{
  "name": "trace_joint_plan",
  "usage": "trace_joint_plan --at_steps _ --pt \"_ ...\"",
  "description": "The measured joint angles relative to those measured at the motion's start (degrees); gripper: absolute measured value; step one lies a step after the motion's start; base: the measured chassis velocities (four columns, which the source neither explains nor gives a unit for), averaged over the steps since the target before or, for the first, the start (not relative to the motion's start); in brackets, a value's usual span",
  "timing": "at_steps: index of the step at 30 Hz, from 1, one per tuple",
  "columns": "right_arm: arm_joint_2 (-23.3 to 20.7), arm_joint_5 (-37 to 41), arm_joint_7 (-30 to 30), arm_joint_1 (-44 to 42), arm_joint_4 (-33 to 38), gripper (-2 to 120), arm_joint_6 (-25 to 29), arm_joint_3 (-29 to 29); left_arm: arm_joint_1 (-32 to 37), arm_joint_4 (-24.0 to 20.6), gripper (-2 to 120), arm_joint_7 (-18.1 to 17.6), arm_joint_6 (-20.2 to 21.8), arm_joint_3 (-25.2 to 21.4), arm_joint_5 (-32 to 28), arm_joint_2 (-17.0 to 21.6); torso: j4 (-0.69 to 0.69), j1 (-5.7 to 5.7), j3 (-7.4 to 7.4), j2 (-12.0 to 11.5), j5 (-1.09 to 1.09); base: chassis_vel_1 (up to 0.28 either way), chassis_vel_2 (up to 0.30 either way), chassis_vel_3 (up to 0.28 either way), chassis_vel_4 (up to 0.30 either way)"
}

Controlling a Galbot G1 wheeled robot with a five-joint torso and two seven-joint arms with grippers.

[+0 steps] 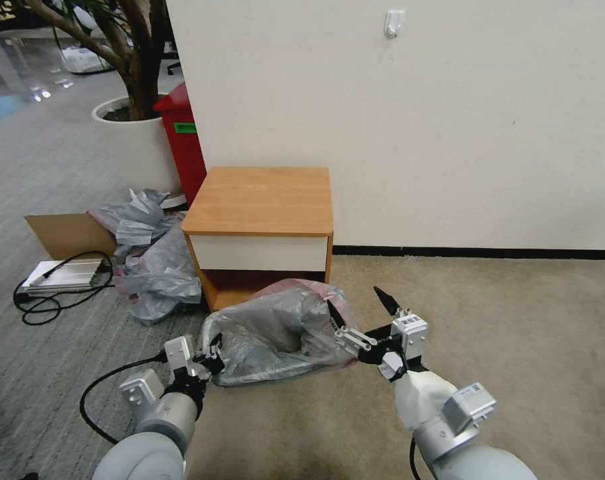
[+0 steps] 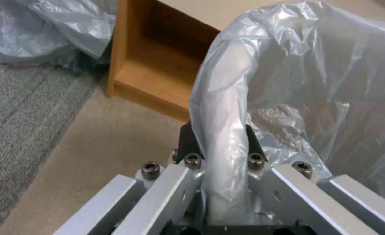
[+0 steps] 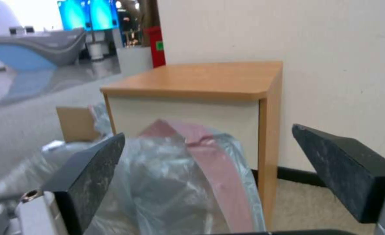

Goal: Pick up the garbage bag from the table and place it over the trash can.

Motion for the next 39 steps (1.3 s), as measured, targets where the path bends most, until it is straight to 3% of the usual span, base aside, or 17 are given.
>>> trace_joint_plan --at_steps 13,18,22,26,33,37,39 --pt "1.05 -2.91 0.02 2.08 -5.46 64 1.76 0.53 0.71 -1.12 3 0.06 0.01 0.00 0.15 -0.51 0.00 0.00 0.00 0.00 0.00 0.000 0.000 0.000 0.000" --pt "1.56 -1.30 0.40 2.21 -6.42 39 1.99 1.03 1.02 -1.31 3 0.07 -0.13 0.20 0.28 -1.10 0.00 0.00 0.00 0.00 0.00 0.000 0.000 0.000 0.000" --pt "1.68 -0.84 0.44 2.25 -6.97 30 1.99 1.07 1.23 -1.60 3 0.08 -0.24 0.18 0.29 -1.21 0.00 0.00 0.00 0.00 0.00 0.000 0.000 0.000 0.000" --pt "2.30 -0.64 0.52 2.21 -7.38 10 2.25 1.00 1.51 -1.93 3 0.15 -0.29 0.12 0.29 -1.24 0.00 0.00 0.00 0.00 0.00 0.000 0.000 0.000 0.000" --pt "2.39 -0.59 0.57 2.31 -7.36 0 2.37 1.03 1.67 -1.93 3 0.58 -0.30 0.11 0.30 -1.17 0.00 0.00 0.00 0.00 0.00 0.000 0.000 0.000 0.000" --pt "2.16 0.37 0.81 3.31 -7.80 0 2.54 3.21 3.03 -1.90 3 7.25 0.25 -0.47 -0.48 -0.28 0.00 0.00 0.00 0.00 0.00 0.000 0.000 0.000 0.000" --pt "1.98 0.50 0.83 3.46 -8.01 0 2.55 3.72 3.20 -1.92 3 8.34 0.42 -0.55 -0.48 -0.15 0.00 0.00 0.00 0.00 0.00 0.000 0.000 0.000 0.000"
